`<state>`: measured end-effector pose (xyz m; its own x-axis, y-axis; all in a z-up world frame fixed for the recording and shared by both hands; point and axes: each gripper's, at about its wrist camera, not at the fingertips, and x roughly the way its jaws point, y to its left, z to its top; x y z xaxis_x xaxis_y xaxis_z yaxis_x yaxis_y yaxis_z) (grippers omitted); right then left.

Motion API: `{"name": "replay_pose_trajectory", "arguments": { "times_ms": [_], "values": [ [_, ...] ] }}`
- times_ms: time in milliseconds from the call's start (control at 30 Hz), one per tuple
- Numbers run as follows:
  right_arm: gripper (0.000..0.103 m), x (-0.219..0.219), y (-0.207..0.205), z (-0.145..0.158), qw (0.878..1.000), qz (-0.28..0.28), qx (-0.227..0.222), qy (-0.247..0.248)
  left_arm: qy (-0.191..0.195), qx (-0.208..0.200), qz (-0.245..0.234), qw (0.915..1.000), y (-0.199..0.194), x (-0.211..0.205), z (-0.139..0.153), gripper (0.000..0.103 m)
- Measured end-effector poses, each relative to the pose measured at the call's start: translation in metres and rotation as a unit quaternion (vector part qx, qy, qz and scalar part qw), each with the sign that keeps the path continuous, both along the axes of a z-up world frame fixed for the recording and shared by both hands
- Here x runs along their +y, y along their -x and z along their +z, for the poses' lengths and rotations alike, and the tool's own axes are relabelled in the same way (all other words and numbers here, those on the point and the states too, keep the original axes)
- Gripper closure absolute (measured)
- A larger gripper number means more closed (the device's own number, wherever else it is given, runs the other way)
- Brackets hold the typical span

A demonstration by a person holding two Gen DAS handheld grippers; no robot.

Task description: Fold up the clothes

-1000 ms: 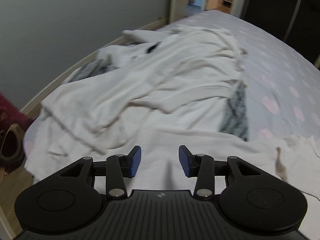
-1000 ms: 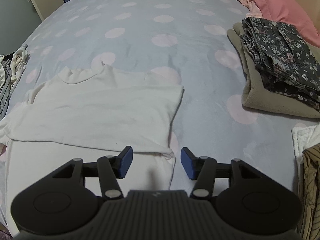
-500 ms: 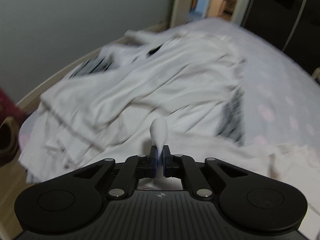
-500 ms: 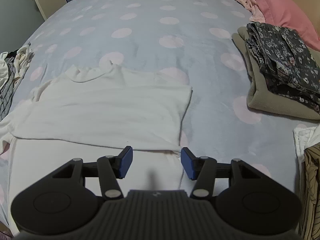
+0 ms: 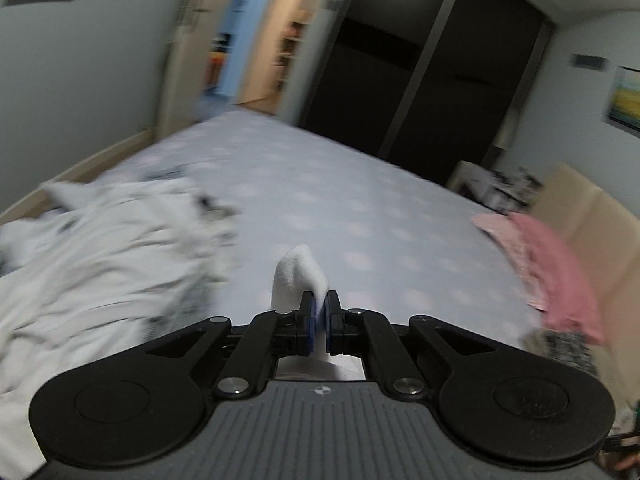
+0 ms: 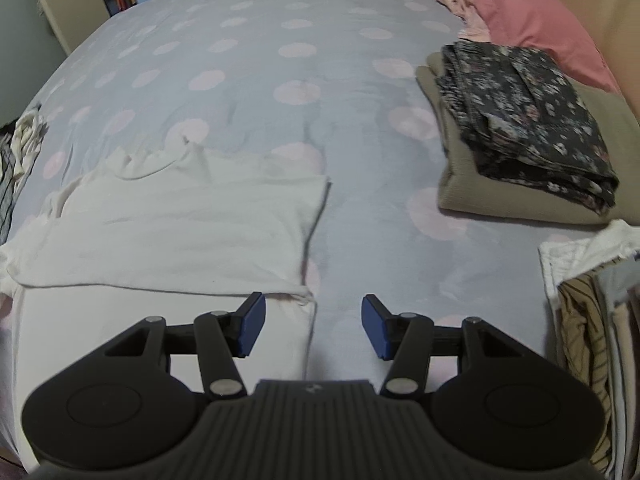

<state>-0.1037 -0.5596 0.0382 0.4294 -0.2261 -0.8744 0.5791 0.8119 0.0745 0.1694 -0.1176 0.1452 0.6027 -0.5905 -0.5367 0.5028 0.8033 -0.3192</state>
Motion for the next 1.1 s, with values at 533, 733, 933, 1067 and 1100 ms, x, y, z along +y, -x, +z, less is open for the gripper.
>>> {"name": "replay_pose_trajectory", "arguments": {
  "times_ms": [533, 733, 933, 1067, 1100],
  "values": [
    [0.047, -0.019, 0.009, 0.000, 1.000, 0.007, -0.006, -0.016, -0.063, 0.047, -0.180, 0.9804, 0.049, -0.234, -0.067, 0.100],
    [0.047, -0.017, -0.002, -0.003, 1.000, 0.019, -0.004, -0.018, -0.126, 0.074, -0.219, 0.9647, 0.060, -0.282, -0.118, 0.099],
    [0.047, -0.018, -0.008, -0.008, 1.000, 0.018, -0.003, -0.018, -0.140, 0.075, -0.232, 0.9597, 0.066, -0.278, -0.123, 0.080],
    [0.047, -0.019, -0.012, -0.012, 1.000, 0.017, -0.005, -0.017, -0.144, 0.062, -0.222, 0.9623, 0.062, -0.263, -0.118, 0.072],
    [0.047, -0.019, -0.013, -0.013, 1.000, 0.017, -0.005, -0.016, -0.150, 0.055, -0.217, 0.9629, 0.060, -0.258, -0.116, 0.070]
  ]
}}
